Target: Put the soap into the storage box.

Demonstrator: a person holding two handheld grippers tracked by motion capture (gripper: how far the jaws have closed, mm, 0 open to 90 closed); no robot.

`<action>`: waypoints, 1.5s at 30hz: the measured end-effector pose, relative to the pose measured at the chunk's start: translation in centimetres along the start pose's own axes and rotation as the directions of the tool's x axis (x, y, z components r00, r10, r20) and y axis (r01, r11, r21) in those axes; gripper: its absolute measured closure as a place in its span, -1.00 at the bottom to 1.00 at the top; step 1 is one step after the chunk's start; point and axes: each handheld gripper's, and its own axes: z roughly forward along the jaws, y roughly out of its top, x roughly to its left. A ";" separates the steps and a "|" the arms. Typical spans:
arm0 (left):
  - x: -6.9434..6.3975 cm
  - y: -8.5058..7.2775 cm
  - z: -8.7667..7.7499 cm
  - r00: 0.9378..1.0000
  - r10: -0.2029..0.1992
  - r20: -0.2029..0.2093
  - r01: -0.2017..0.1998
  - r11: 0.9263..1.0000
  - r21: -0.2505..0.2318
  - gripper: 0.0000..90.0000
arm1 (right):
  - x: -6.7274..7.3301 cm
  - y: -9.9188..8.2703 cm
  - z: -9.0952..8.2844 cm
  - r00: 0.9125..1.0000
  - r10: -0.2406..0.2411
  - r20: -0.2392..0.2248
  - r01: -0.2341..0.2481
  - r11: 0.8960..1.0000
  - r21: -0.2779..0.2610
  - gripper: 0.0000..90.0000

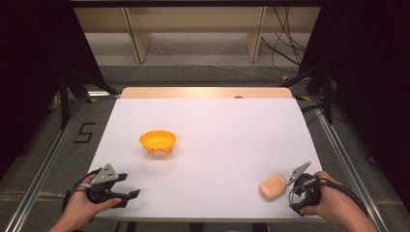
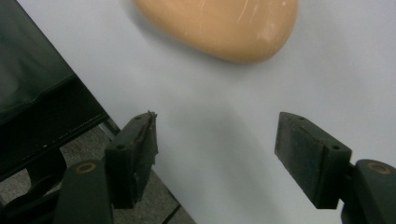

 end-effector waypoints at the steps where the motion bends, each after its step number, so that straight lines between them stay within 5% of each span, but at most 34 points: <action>1: 0.0 0.0 0.0 1.000 0.000 0.000 0.000 1.000 0.000 -0.51 | 0.0 0.0 0.0 1.000 0.000 0.000 0.000 1.000 0.000 -0.34; 6: 0.1 0.0 0.0 1.000 0.007 -0.003 -0.007 1.000 0.011 -0.51 | -0.8 0.7 0.0 0.999 -0.042 -0.013 0.043 0.998 0.046 -0.31; 8: 0.0 -0.1 0.0 1.000 -0.001 0.000 0.001 1.000 0.006 -0.51 | -1.1 1.3 0.2 0.991 -0.125 -0.055 0.130 0.987 0.091 -0.28; 11: 0.1 -0.1 -0.1 1.000 0.007 -0.001 -0.007 1.000 0.011 -0.51 | -1.2 1.7 0.2 0.986 -0.161 -0.053 0.165 0.983 0.082 -0.27; 12: 0.1 -0.1 0.0 1.000 0.013 -0.006 -0.012 1.000 0.017 -0.51 | -1.5 2.2 0.2 0.972 -0.233 -0.035 0.235 0.969 0.079 -0.29; 15: -0.1 -0.1 0.1 1.000 0.004 0.007 -0.005 1.000 0.007 -0.52 | -1.7 2.7 0.1 0.963 -0.268 -0.024 0.269 0.961 0.070 -0.33; 16: -0.1 -0.1 0.1 1.000 -0.008 -0.002 0.008 1.000 0.016 -0.52 | -2.1 3.1 0.2 0.950 -0.310 -0.019 0.311 0.948 0.064 -0.33; 18: 0.0 -0.1 0.1 1.000 0.000 0.004 0.000 1.000 0.017 -0.52 | -2.1 3.2 0.1 0.951 -0.307 -0.019 0.308 0.949 0.068 -0.34; 21: 0.1 -0.1 0.1 1.000 0.009 0.004 -0.009 1.000 0.020 -0.52 | -2.4 3.7 0.3 0.937 -0.348 -0.031 0.349 0.935 0.068 -0.35; 23: 0.0 -0.1 0.1 1.000 0.013 0.008 -0.013 1.000 0.023 -0.52 | -2.3 4.0 0.4 0.939 -0.341 -0.035 0.343 0.936 0.079 -0.36; 24: -0.1 -0.2 0.2 1.000 -0.005 0.012 0.005 1.000 0.027 -0.52 | -2.3 4.4 0.6 0.927 -0.372 -0.050 0.374 0.925 0.071 -0.37; 25: -0.1 -0.2 0.2 1.000 -0.005 0.012 0.005 1.000 0.027 -0.52 | -2.2 4.6 0.7 0.927 -0.371 -0.050 0.373 0.925 0.068 -0.37; 27: -0.1 -0.2 0.2 1.000 -0.006 0.016 0.006 0.999 0.033 -0.52 | -2.1 5.1 1.1 0.908 -0.415 -0.058 0.418 0.907 0.055 -0.36; 29: -0.1 -0.2 0.2 1.000 -0.006 0.018 0.005 0.999 0.036 -0.52 | -1.9 5.4 1.3 0.913 -0.404 -0.052 0.407 0.911 0.063 -0.35; 30: 0.0 -0.2 0.2 1.000 0.002 0.007 -0.003 0.999 0.037 -0.52 | -2.0 5.6 1.5 0.895 -0.443 -0.054 0.445 0.894 0.043 -0.35; 32: 0.0 -0.2 0.1 1.000 0.023 0.006 -0.024 0.999 0.038 -0.52 | -2.1 5.9 1.6 0.888 -0.456 -0.056 0.458 0.889 0.033 -0.35; 33: 0.0 -0.2 0.2 1.000 0.019 0.009 -0.019 0.999 0.035 -0.52 | -2.1 6.1 1.7 0.872 -0.488 -0.042 0.489 0.872 0.018 -0.36; 36: 0.0 -0.1 0.2 1.000 0.029 0.008 -0.029 0.999 0.039 -0.53 | -1.8 6.5 2.0 0.870 -0.491 -0.052 0.493 0.869 0.040 -0.38; 37: 0.0 -0.2 0.2 1.000 0.027 0.007 -0.027 0.999 0.037 -0.53 | -1.7 6.8 2.1 0.853 -0.518 -0.063 0.520 0.853 0.045 -0.39; 38: 0.0 -0.2 0.2 1.000 0.028 0.007 -0.029 0.999 0.038 -0.53 | -1.5 6.9 2.2 0.860 -0.506 -0.071 0.510 0.858 0.061 -0.41; 39: 0.0 -0.2 0.2 1.000 0.024 0.009 -0.025 0.999 0.035 -0.53 | -1.6 7.0 2.4 0.846 -0.529 -0.065 0.532 0.845 0.051 -0.43; 41: 0.0 -0.2 0.2 1.000 0.022 0.014 -0.023 0.999 0.034 -0.53 | -1.5 7.2 2.5 0.834 -0.548 -0.067 0.551 0.833 0.053 -0.45; 42: -0.1 -0.2 0.2 1.000 0.019 0.015 -0.019 0.999 0.035 -0.53 | -1.3 7.2 2.5 0.852 -0.519 -0.067 0.522 0.850 0.066 -0.45; 43: -0.1 -0.2 0.2 1.000 0.019 0.015 -0.019 0.999 0.035 -0.53 | -1.3 7.2 2.5 0.852 -0.519 -0.067 0.522 0.850 0.066 -0.45; 44: -0.2 -0.2 0.3 1.000 0.009 0.016 -0.009 0.999 0.037 -0.53 | -1.5 7.6 2.8 0.821 -0.566 -0.075 0.570 0.820 0.046 -0.46; 45: -0.2 -0.2 0.2 1.000 0.010 0.023 -0.011 0.999 0.038 -0.53 | -1.5 7.6 2.8 0.821 -0.566 -0.075 0.570 0.820 0.046 -0.46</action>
